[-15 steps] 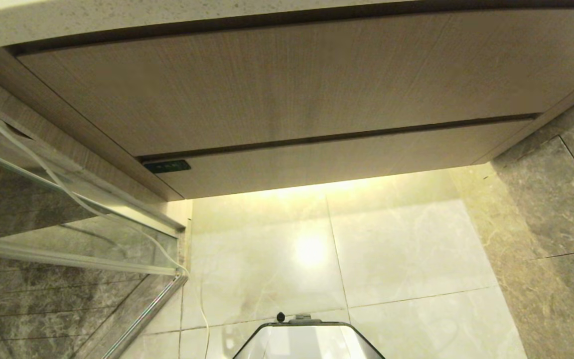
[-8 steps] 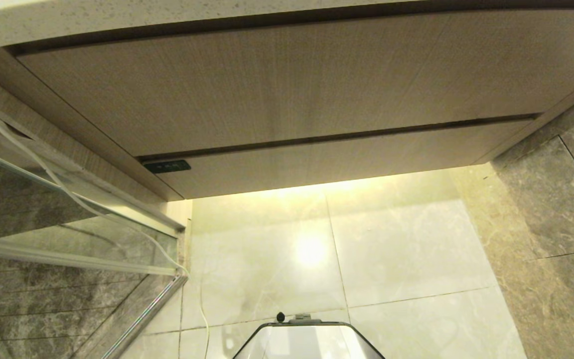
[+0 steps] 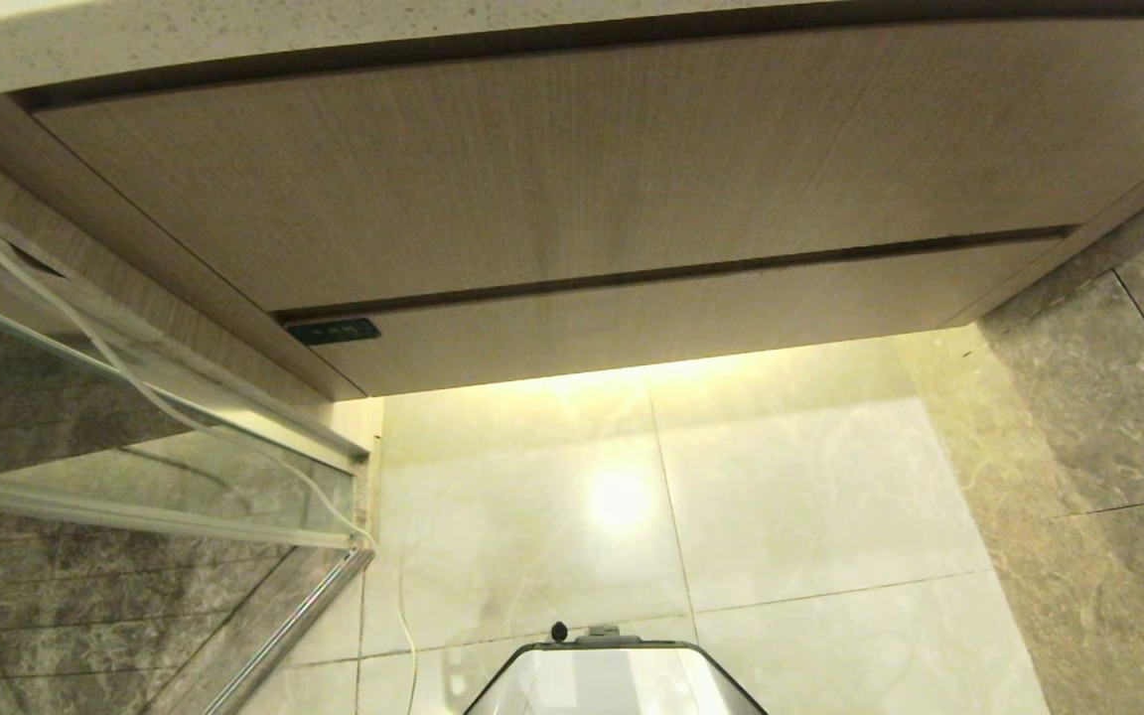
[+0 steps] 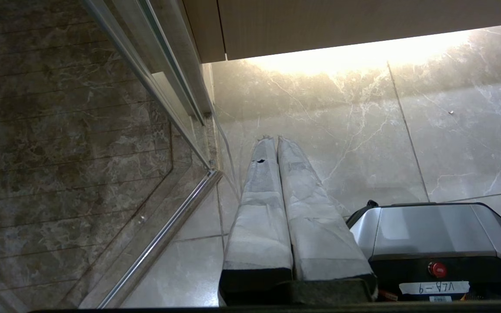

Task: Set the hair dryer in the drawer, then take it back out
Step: Pull open the drawer

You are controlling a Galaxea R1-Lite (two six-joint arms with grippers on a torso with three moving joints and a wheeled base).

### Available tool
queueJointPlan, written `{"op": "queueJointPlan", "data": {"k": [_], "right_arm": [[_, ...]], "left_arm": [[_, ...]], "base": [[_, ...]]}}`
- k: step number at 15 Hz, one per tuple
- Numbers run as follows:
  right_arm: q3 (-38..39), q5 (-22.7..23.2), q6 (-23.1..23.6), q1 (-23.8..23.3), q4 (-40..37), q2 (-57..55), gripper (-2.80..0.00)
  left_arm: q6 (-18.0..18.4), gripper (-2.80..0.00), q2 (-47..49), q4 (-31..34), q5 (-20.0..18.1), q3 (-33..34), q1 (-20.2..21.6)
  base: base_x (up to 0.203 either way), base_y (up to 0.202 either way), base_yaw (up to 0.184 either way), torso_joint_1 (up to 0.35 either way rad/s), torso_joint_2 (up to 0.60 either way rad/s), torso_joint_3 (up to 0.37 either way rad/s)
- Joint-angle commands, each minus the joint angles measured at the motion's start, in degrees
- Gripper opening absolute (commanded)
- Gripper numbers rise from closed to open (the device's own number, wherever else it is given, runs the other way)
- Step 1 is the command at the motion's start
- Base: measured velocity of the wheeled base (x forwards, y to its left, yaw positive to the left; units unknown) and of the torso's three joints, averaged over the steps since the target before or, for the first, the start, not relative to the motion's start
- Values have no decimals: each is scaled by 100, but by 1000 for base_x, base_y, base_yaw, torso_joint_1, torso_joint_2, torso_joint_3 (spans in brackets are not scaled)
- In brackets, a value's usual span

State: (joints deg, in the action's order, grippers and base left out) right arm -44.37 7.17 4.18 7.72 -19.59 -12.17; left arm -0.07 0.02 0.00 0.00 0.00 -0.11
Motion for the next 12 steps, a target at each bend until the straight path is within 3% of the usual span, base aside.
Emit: {"op": "queueJointPlan", "data": {"k": [1,5,7,10,11,12], "right_arm": [[-824,287,69,-30,7,-1880,0],[-2549,789,288,-83,84,-6281,0],[-3463,961,523,-104,109,-7840,0],[-4550,1087,1305,-124,153,-9177,0],[-4619,1081,1853,-122,206,-9403,0],[-4589,1076,1999,-121,245,-9461,0]], "left_arm": [[-1,-280,-2,0,0,0,2],[-1,-280,-2,0,0,0,2],[-1,-280,-2,0,0,3,2],[-1,-280,-2,0,-9,0,2],[-1,-280,-2,0,-9,9,2],[-1,-280,-2,0,-9,9,2]], "base": [[0,0,0,0,0,0],[0,0,0,0,0,0],[0,0,0,0,0,0],[0,0,0,0,0,0],[0,0,0,0,0,0],[0,0,0,0,0,0]]}}
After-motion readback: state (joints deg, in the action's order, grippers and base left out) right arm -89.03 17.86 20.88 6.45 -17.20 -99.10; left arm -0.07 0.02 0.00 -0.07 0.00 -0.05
